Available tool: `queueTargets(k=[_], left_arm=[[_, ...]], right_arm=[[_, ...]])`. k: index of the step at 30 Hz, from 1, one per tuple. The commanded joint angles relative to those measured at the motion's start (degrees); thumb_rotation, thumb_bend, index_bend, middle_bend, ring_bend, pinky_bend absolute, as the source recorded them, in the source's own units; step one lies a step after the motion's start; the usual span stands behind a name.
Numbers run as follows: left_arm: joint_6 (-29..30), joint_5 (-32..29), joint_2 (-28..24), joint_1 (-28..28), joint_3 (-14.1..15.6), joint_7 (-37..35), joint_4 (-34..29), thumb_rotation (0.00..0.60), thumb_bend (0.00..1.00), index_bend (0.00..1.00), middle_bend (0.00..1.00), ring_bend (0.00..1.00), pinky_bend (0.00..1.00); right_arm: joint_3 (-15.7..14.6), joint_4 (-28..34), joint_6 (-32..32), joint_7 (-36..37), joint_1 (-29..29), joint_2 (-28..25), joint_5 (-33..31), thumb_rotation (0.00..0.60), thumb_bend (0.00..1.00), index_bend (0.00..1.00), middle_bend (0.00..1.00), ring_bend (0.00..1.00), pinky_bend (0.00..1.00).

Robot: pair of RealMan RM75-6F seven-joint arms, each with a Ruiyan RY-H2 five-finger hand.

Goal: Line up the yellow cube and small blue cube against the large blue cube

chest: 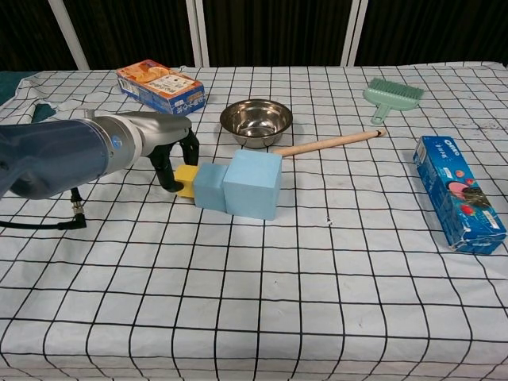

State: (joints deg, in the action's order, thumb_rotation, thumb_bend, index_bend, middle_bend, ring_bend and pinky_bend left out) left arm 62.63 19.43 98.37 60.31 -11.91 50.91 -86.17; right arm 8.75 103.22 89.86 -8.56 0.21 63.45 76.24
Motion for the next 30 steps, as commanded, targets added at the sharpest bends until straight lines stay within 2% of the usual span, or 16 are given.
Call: queueTargets(k=[1, 5, 13, 24, 30], left_arm=[[-0.1, 0.1, 0.1, 0.0, -0.1, -0.1, 0.2, 0.600, 0.36, 0.46, 0.27, 0.00, 0.00], [-0.2, 0.2, 0.1, -0.1, -0.1, -0.1, 0.4, 0.600, 0.34, 0.42, 0.26, 0.00, 0.00], [-0.6, -0.3, 0.0, 0.0, 0.1, 0.3, 0.1, 0.600, 0.21, 0.24, 0.25, 0.00, 0.00], [0.8, 1.8, -1.9, -0.9, 0.1, -0.7, -1.9, 0.600, 0.20, 0.19, 0.24, 0.00, 0.00], [1.9, 6.2, -6.2, -3.9, 2.8, -3.0, -6.0, 0.600, 0.20, 0.21, 0.24, 0.00, 0.00]], right_arm=[[0.0, 0.0, 0.0, 0.0, 0.0, 0.0, 0.0, 0.600, 0.19, 0.10, 0.05, 0.19, 0.12], [0.0, 0.0, -0.1, 0.0, 0.0, 0.0, 0.0, 0.600, 0.19, 0.10, 0.05, 0.19, 0.12], [0.0, 0.0, -0.1, -0.1, 0.0, 0.0, -0.1, 0.600, 0.19, 0.10, 0.05, 0.19, 0.12], [0.0, 0.1, 0.1, 0.2, -0.1, -0.2, 0.0, 0.600, 0.19, 0.10, 0.05, 0.19, 0.12], [-0.1, 0.1, 0.1, 0.0, -0.1, -0.1, 0.2, 0.600, 0.19, 0.10, 0.05, 0.19, 0.12]])
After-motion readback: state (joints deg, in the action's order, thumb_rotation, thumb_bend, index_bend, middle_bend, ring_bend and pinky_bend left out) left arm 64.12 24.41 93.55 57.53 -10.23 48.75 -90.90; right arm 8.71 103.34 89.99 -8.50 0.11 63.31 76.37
